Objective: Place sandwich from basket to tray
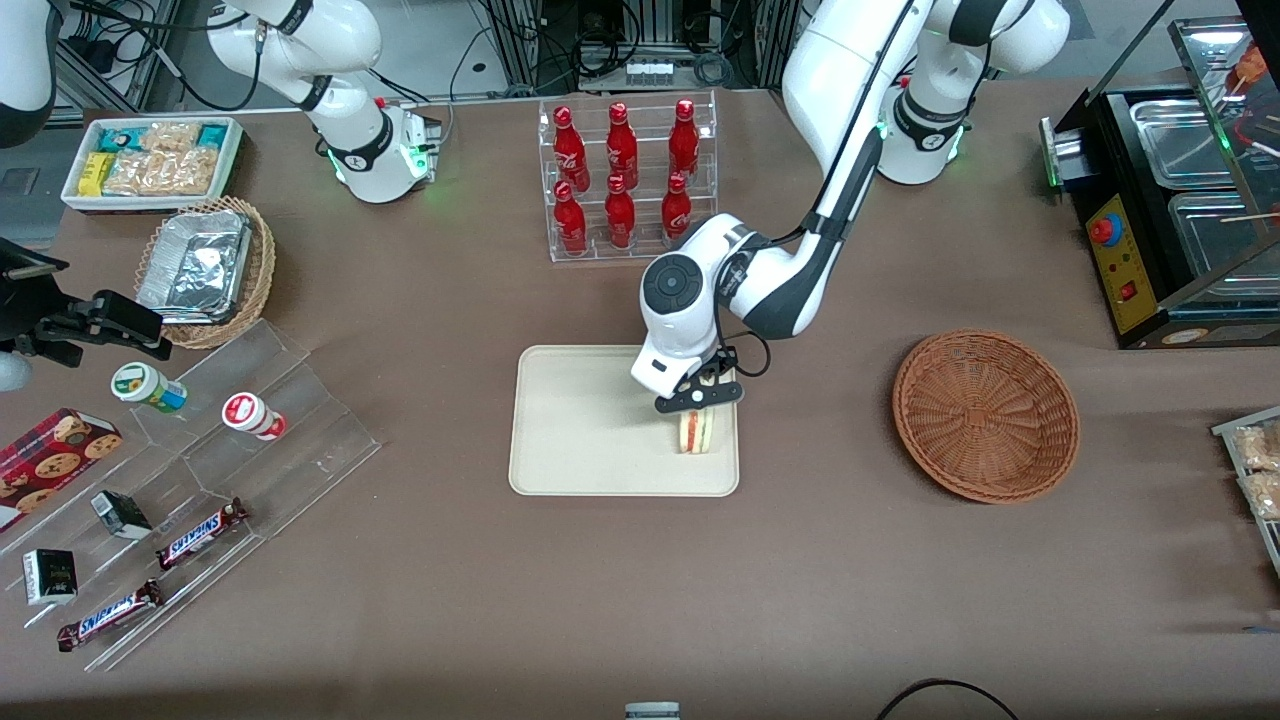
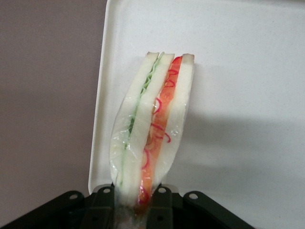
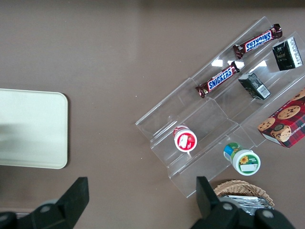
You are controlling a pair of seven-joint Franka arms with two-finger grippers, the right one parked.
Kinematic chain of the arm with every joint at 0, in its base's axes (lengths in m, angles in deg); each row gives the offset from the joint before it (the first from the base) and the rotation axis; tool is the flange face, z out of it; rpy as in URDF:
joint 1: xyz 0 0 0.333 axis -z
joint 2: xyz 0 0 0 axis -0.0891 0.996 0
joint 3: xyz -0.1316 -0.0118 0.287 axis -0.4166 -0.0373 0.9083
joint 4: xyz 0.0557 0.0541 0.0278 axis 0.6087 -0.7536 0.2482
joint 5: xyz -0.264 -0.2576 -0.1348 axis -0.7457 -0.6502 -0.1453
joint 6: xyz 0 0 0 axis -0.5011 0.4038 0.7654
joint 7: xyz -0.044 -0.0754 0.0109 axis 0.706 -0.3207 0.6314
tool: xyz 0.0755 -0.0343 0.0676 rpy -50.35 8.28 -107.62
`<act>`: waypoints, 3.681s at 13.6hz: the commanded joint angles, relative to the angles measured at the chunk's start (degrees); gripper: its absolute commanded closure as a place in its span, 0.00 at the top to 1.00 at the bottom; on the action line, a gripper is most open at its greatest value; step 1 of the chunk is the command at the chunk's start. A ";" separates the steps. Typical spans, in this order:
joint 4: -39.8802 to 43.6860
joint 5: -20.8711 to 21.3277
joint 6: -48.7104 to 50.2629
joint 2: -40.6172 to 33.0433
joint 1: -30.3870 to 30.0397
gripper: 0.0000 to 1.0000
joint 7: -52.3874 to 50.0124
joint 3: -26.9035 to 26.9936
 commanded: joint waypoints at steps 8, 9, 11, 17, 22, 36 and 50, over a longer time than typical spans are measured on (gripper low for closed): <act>2.16 -1.58 0.18 2.00 1.55 0.68 -2.03 0.10; 2.16 -1.67 0.10 2.17 1.37 1.00 -1.60 0.10; 2.16 -1.67 0.10 1.56 1.20 1.00 -1.59 0.19; 2.86 -0.79 6.67 -8.61 -0.21 1.00 -5.90 2.46; 2.07 1.92 17.92 -20.92 -1.53 1.00 -4.67 8.61; 1.90 2.29 38.67 -41.50 -17.21 1.00 26.95 14.46; -3.73 -0.17 42.28 -50.39 -45.65 1.00 40.07 -7.02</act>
